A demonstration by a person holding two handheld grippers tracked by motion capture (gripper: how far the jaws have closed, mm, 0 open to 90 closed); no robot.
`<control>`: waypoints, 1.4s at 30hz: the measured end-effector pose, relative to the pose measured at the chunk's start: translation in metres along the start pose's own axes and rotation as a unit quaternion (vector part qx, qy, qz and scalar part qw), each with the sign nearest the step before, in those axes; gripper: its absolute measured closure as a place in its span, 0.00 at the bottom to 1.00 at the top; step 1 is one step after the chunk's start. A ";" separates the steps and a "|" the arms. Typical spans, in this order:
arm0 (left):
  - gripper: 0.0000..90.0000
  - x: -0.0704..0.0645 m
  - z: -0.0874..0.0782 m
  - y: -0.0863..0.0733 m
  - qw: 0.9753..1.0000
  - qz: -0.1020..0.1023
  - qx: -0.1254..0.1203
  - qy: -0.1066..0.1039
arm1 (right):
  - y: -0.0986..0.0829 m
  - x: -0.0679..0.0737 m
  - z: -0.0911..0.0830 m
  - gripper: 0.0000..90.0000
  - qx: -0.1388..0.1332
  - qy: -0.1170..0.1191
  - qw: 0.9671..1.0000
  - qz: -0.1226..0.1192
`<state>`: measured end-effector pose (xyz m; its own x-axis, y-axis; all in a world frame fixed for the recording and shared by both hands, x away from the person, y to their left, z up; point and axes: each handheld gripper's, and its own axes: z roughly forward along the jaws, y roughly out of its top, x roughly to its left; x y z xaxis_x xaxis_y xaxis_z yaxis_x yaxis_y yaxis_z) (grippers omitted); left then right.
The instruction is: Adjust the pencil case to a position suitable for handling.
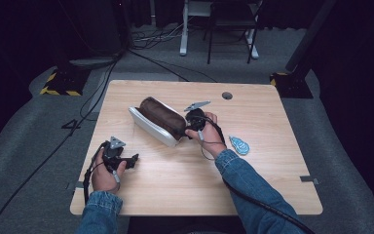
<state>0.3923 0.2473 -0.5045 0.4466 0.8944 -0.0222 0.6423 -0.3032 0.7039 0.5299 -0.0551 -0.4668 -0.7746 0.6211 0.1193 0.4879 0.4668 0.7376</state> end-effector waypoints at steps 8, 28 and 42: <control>0.24 0.000 0.000 0.000 1.000 0.000 0.000 0.000 | -0.002 0.003 0.015 0.19 0.009 0.006 1.000 0.012; 0.24 0.000 0.000 0.000 1.000 0.000 0.000 0.000 | 0.000 0.010 0.008 0.86 0.008 0.011 1.000 -0.004; 0.24 0.000 0.000 0.000 1.000 0.000 0.000 0.000 | 0.003 0.009 -0.018 0.91 -0.013 0.021 1.000 0.001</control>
<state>0.3923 0.2473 -0.5044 0.4466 0.8945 -0.0224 0.6428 -0.3033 0.7034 0.5169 -0.0590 -0.4520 -0.7905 0.5942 0.1482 0.4787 0.4486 0.7547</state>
